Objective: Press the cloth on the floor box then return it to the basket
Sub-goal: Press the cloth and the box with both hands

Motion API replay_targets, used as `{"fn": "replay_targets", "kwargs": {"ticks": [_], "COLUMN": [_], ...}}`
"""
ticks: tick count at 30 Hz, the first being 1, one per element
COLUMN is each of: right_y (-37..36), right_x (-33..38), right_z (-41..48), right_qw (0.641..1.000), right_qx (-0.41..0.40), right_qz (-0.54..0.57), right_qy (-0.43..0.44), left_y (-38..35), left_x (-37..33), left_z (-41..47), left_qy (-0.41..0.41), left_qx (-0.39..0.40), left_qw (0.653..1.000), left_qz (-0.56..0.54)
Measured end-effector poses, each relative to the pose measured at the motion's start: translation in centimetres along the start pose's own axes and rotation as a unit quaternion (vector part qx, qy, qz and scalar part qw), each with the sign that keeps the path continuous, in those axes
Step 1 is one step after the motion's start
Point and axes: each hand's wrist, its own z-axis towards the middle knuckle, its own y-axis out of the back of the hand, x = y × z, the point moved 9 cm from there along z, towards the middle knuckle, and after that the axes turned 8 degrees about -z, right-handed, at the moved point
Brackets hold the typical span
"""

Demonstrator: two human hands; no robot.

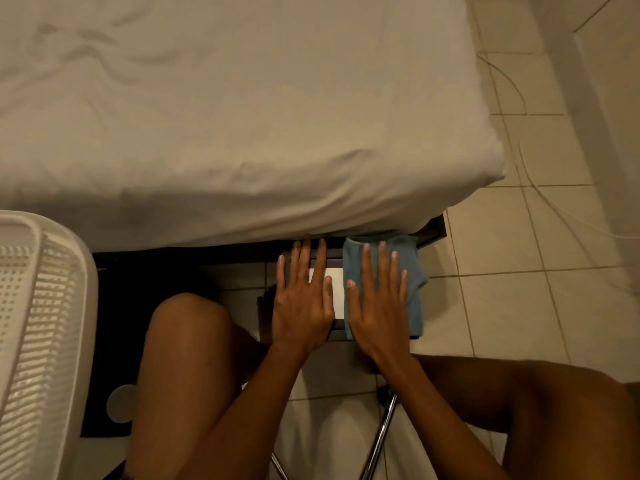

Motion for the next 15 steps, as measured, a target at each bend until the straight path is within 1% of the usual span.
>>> {"fn": "replay_targets", "kwargs": {"ticks": [6,11,15], "right_y": [0.2,0.1,0.0], "right_x": [-0.2,-0.2,-0.8], "right_z": [3.2,-0.7,1.6], "right_qw": [1.000,1.000,0.999], "right_qx": [-0.008,0.000,-0.005], "right_qz": [-0.010,0.010,0.006], "right_qy": [-0.024,-0.008,-0.032], "left_y": [-0.1,0.1,0.0], "left_x": [0.0,-0.1,-0.2], "left_z": [0.1,-0.1,0.0], "left_qy": [-0.001,-0.002,-0.003], "left_qx": [0.006,0.006,0.006], "left_qw": [1.000,1.000,1.000], "left_qz": [-0.006,-0.001,-0.005]}}
